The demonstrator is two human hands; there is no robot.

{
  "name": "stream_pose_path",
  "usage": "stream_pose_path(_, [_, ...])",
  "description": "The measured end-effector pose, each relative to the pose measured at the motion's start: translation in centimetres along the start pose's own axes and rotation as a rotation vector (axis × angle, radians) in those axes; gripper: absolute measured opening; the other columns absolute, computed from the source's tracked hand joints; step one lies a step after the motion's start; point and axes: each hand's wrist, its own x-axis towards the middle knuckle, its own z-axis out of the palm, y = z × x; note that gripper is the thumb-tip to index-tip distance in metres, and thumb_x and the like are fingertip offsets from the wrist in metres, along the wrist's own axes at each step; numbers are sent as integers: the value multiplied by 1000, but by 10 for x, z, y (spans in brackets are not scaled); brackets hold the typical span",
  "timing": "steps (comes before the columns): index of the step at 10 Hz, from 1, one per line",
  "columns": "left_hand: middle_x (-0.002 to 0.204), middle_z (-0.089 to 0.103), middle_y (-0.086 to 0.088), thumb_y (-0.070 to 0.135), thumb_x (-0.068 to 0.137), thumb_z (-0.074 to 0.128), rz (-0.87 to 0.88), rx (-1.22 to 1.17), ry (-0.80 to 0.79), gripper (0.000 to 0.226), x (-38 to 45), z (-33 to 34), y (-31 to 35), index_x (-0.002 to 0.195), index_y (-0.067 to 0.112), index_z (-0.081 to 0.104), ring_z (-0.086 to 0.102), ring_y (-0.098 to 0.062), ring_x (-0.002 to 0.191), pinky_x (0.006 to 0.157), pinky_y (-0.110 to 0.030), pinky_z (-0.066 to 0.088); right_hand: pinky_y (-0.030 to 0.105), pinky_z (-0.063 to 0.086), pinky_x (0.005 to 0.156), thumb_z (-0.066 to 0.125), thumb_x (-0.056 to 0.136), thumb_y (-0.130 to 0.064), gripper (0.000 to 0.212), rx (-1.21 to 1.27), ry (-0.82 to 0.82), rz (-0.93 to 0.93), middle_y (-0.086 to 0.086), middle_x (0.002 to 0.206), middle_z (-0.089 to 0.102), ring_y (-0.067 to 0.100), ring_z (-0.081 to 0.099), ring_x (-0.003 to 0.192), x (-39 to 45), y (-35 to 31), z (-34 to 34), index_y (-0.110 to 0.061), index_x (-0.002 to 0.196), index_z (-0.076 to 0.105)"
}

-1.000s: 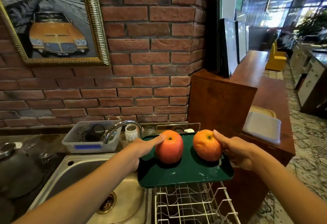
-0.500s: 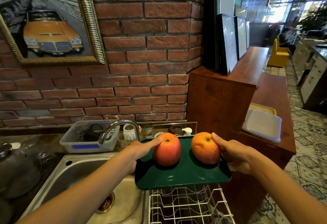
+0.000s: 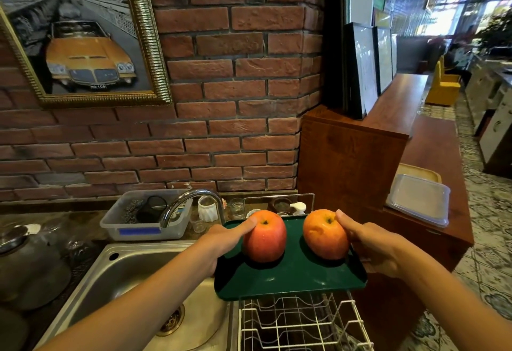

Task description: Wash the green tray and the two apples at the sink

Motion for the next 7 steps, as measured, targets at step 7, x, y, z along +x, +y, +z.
stream_pose_path(7, [153, 41, -12, 73, 80, 59, 112, -14, 109, 95, -2, -8, 0, 149, 12, 37, 41, -34, 137, 101, -45, 39, 43, 46, 93, 35, 89, -73, 65, -208, 222, -205, 4, 107, 62, 24, 58, 104, -4, 4, -2, -19, 108, 66])
